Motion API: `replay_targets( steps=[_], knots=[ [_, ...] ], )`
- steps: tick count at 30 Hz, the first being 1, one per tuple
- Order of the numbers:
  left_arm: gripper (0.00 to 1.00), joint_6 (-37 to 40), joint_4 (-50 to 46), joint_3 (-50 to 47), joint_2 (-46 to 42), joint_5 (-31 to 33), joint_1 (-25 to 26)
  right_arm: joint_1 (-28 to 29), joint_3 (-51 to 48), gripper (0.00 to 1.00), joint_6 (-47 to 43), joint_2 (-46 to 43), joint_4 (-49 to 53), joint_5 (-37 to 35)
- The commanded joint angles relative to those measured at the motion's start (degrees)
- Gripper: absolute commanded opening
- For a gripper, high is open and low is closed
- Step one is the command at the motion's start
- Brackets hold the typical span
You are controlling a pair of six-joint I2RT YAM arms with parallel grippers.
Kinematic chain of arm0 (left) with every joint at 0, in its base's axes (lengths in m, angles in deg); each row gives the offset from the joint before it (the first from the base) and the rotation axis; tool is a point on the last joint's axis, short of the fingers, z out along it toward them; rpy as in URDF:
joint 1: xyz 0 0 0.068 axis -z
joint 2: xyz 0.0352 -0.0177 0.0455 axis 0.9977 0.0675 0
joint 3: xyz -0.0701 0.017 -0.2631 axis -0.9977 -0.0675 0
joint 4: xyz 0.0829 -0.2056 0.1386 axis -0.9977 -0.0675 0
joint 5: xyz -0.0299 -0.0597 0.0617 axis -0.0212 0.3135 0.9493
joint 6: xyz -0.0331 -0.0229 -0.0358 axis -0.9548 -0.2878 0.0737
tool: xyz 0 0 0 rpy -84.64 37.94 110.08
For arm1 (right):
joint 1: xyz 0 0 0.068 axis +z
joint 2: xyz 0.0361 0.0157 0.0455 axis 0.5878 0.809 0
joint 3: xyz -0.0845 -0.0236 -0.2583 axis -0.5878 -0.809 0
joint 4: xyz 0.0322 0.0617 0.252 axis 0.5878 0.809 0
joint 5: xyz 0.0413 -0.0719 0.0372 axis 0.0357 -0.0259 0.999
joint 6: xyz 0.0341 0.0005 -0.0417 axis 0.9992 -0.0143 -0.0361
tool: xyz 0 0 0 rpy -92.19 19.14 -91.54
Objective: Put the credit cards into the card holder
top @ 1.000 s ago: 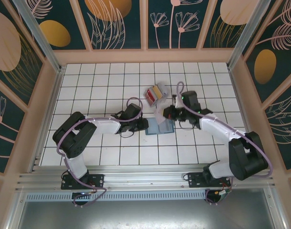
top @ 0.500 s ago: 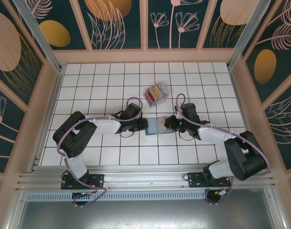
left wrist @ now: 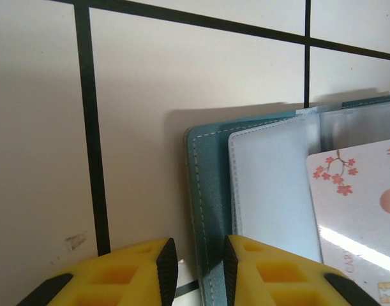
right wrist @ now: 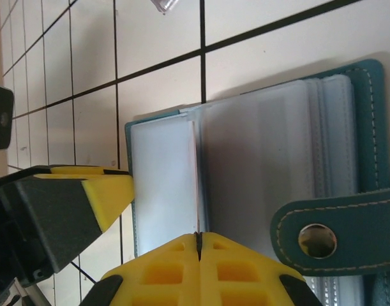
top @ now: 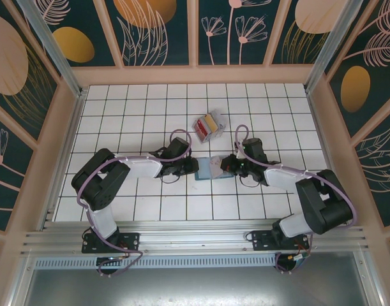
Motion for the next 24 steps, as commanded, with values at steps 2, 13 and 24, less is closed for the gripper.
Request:
replay_targets(
  steps=[2,13,24],
  knots=[
    [0.31,0.14,-1.71,-1.33,8.18,-0.09,0.64,-0.21,-0.48,0.0,-0.5,1.16,-2.55,1.34],
    [0.31,0.3,-2.08,-0.66,8.52,-0.51,0.57,-0.2,-0.79,0.0,-1.14,4.09,-4.69,1.6],
    [0.31,0.27,-2.14,-0.4,8.68,-0.68,0.64,-0.21,-0.26,0.0,-1.32,5.81,-6.29,1.2]
  ],
)
